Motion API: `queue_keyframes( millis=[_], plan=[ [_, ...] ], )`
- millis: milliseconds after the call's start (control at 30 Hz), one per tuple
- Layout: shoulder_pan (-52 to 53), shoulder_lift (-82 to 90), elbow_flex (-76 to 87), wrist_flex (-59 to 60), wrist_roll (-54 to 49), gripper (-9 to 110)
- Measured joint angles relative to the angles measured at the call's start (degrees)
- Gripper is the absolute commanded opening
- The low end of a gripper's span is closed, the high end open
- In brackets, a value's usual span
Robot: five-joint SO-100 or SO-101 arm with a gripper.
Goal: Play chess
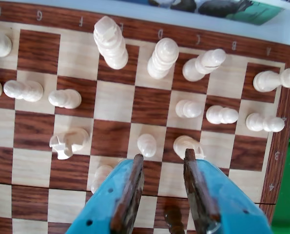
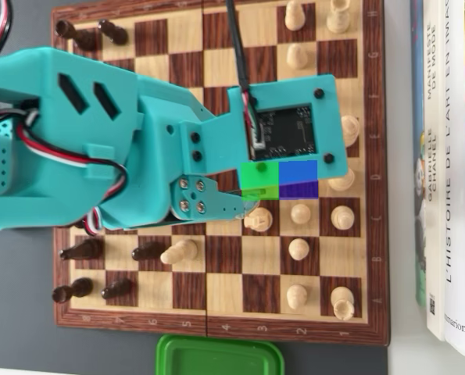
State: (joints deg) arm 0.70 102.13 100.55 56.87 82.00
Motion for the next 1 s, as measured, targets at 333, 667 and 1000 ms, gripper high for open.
queue_keyframes(
  millis=[333,667,1000],
  plan=[
    [0.0,10.6,13.4,-18.9,0.0,13],
    [0.0,21.7,27.9,-41.4,0.2,13],
    [0.0,35.2,41.6,-61.9,0.2,13]
  ],
)
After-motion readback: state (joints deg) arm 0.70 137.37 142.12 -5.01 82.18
